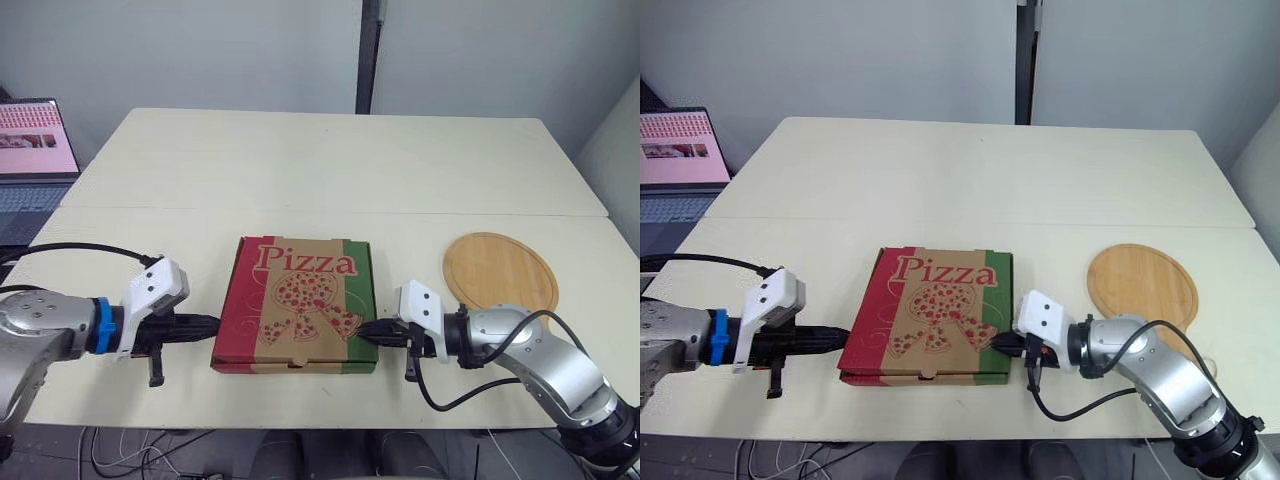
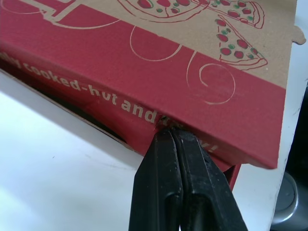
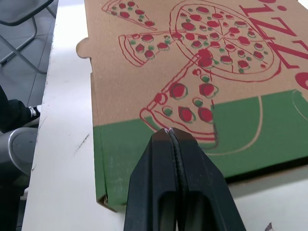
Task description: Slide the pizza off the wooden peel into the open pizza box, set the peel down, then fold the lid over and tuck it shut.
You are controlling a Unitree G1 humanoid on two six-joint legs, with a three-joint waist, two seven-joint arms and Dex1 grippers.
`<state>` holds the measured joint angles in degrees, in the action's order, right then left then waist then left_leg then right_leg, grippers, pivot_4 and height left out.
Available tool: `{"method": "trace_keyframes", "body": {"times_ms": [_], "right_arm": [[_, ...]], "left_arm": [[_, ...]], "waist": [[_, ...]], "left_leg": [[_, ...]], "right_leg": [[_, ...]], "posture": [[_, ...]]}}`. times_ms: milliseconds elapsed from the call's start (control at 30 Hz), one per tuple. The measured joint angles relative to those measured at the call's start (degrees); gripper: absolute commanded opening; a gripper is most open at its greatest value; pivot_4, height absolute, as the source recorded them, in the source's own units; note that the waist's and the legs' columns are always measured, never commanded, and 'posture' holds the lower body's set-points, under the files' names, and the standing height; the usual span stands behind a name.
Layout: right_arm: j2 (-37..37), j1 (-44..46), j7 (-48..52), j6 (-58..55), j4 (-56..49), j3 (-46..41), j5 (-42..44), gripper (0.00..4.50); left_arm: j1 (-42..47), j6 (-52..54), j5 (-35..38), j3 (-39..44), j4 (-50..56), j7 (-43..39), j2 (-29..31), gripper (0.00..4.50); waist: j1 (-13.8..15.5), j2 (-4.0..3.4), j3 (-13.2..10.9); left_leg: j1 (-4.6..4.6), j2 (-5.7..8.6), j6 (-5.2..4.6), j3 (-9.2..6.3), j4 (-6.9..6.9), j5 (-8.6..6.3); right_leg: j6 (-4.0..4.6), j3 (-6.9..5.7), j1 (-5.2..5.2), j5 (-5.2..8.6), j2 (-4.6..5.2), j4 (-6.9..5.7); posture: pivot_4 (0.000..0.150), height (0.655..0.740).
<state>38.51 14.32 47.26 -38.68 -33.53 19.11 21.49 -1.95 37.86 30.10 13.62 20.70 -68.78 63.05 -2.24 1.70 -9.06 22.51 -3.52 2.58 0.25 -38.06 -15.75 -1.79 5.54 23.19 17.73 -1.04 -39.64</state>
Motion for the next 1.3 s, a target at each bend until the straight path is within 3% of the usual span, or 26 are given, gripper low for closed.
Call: {"method": "trace_keyframes", "body": {"times_ms": [700,933,1100,1300], "right_arm": [[-0.62,1.09,0.18,-0.4,0.87,0.13,-0.9,0.05],[-0.56,1.38,0.11,2.54,2.04,2.54,-5.38,0.05],[-0.93,1.55,0.09,3.35,2.39,2.86,-6.79,0.05],[-1.22,2.26,0.1,3.35,3.33,2.96,-7.16,0.05]], "left_arm": [[0.35,-1.26,-2.39,-2.14,-0.94,4.07,-2.33,0.0],[10.19,2.66,1.54,6.25,-6.2,6.48,-1.48,0.0],[6.24,5.55,3.76,0.14,2.77,8.64,-5.53,0.0],[2.73,4.79,2.52,-4.63,4.56,9.61,-6.55,0.0]], "waist": [[0.42,0.01,0.01],[0.38,0.07,0.03],[0.21,0.07,0.03],[0.28,0.08,0.04]], "left_leg": [[0.04,0.0,0.0,-0.01,0.0,0.0],[0.04,0.02,0.0,0.02,0.0,0.0],[0.04,-0.02,0.01,-0.01,-0.01,0.0],[-0.03,-0.02,0.01,-0.01,-0.01,0.0]], "right_leg": [[0.0,-0.02,0.01,0.0,0.02,0.04],[-0.01,-0.02,0.01,0.0,0.03,0.05],[-0.01,-0.02,0.01,-0.01,0.03,0.0],[0.0,-0.01,0.0,0.0,0.0,-0.08]], "posture": [[0.15,0.7332],[0.15,0.7332],[0.15,0.7332],[0.15,0.7332]]}}
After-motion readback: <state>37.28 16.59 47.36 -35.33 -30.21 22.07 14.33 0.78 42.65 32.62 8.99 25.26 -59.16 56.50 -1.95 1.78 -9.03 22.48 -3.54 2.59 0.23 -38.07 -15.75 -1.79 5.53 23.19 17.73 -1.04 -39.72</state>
